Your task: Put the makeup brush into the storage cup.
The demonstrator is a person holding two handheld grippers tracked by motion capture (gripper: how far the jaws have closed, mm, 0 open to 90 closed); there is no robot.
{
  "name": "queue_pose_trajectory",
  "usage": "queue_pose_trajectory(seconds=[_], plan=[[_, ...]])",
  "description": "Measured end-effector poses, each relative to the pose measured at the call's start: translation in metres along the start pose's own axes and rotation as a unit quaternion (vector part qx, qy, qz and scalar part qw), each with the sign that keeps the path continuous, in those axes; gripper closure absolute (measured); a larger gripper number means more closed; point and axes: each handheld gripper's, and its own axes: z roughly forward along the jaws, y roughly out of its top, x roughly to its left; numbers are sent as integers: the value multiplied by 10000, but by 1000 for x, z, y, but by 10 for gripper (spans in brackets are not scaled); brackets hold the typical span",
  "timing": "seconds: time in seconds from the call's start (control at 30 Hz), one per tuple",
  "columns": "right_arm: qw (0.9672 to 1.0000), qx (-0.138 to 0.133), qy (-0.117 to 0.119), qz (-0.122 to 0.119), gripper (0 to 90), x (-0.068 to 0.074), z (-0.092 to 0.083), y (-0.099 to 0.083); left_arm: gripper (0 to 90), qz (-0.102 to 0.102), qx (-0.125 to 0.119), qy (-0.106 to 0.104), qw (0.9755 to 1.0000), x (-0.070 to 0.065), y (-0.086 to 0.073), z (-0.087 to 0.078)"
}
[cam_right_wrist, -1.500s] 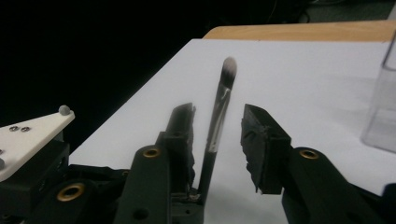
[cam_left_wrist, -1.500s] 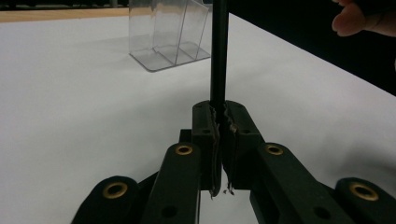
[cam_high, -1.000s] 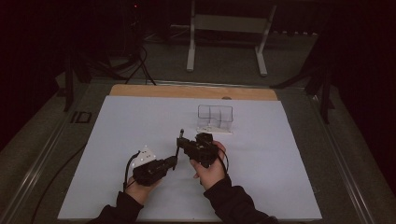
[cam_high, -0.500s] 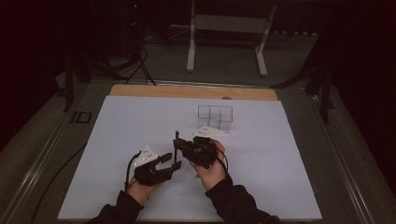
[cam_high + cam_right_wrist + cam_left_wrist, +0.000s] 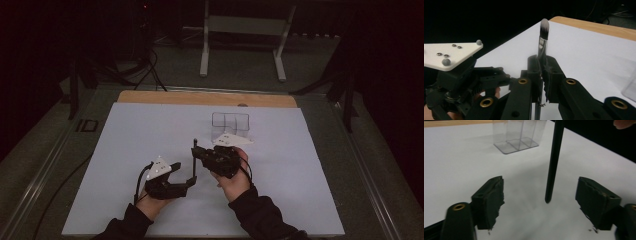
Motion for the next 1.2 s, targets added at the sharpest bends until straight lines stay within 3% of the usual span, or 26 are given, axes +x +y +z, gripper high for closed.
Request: queue_pose_trajectory(seconds=[0.07,0.2,0.23,0.43,0.73,1.2], plan=[[10000,-11,-36,12,843,-3,-3,0,195,7,38,-27,10000,0,0,1],[10000,1,-82,-13,843,-7,-8,1,87,20,90,-194,9998,2,-1,1],[9999,-6,-110,-46,843,-8,-11,1,82,55,99,-289,9995,2,-2,1],[9998,-1,-187,-97,843,-16,-21,2,26,169,112,-403,9990,1,-2,1],[9993,-33,-265,-277,843,-25,-36,7,23,374,32,-348,9987,0,-3,0],[9980,-123,-535,-322,843,-39,-67,8,23,301,38,-421,9987,1,-3,0]])
